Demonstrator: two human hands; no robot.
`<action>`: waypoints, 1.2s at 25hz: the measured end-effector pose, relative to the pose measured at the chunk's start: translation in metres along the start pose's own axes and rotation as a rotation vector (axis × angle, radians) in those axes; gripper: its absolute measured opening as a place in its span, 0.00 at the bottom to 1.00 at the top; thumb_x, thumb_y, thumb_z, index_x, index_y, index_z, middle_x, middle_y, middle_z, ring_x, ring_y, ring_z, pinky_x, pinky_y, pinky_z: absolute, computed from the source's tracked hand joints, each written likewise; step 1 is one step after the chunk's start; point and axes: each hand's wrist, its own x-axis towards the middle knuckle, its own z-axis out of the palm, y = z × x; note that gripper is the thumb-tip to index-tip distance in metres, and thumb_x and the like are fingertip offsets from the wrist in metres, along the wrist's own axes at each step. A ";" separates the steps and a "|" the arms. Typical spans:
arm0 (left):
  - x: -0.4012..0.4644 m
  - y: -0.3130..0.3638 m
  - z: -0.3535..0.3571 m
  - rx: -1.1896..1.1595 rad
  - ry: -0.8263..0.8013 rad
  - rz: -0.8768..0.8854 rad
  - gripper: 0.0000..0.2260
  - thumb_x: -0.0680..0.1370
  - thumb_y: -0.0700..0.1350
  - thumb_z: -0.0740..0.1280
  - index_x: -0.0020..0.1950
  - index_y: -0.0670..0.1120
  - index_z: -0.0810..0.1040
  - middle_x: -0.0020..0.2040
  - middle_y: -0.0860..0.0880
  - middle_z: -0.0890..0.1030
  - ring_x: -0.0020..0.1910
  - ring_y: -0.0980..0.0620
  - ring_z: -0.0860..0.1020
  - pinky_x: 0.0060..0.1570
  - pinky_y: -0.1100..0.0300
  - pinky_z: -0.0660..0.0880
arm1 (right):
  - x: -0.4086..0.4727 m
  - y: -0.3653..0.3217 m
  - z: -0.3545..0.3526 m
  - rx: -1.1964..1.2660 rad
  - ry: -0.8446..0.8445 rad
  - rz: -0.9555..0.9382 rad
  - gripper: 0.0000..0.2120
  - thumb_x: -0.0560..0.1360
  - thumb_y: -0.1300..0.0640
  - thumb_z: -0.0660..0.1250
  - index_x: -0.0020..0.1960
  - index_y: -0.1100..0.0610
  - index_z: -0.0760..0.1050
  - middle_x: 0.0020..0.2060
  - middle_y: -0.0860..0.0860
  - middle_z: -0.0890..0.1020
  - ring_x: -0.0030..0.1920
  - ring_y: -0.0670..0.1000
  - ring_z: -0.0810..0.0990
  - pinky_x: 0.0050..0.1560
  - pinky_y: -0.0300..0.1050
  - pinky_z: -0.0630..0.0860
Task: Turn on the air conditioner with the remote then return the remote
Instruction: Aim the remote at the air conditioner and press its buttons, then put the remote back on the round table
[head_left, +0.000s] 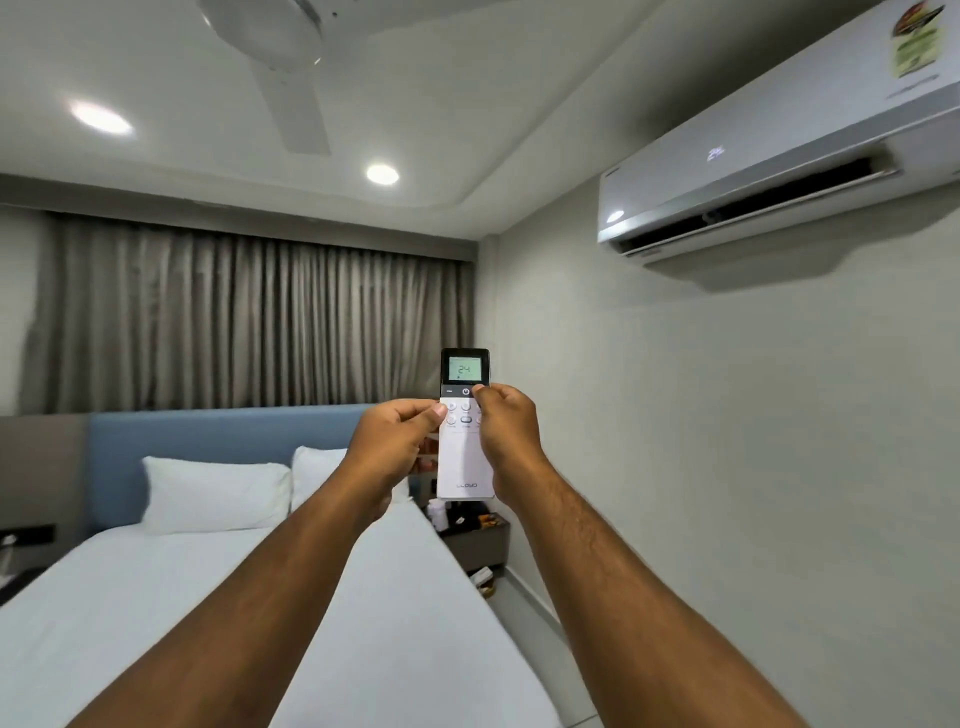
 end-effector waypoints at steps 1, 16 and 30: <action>-0.004 -0.006 -0.013 0.014 0.016 -0.025 0.07 0.78 0.45 0.68 0.49 0.45 0.84 0.42 0.46 0.87 0.37 0.50 0.83 0.37 0.56 0.80 | -0.003 0.009 0.011 0.013 -0.026 0.014 0.09 0.80 0.54 0.61 0.45 0.54 0.78 0.34 0.50 0.83 0.29 0.48 0.79 0.29 0.37 0.71; -0.092 -0.145 -0.132 0.150 0.339 -0.399 0.04 0.78 0.42 0.68 0.46 0.46 0.83 0.42 0.49 0.87 0.34 0.52 0.85 0.32 0.58 0.80 | -0.070 0.198 0.093 -0.162 -0.229 0.295 0.11 0.77 0.60 0.60 0.48 0.59 0.83 0.46 0.54 0.87 0.49 0.57 0.85 0.51 0.57 0.82; -0.284 -0.397 -0.157 0.150 0.436 -0.967 0.10 0.78 0.38 0.63 0.46 0.47 0.83 0.47 0.49 0.86 0.43 0.48 0.85 0.36 0.57 0.81 | -0.238 0.474 0.070 -0.461 -0.353 0.765 0.12 0.77 0.63 0.61 0.50 0.57 0.84 0.49 0.54 0.87 0.48 0.58 0.84 0.51 0.56 0.81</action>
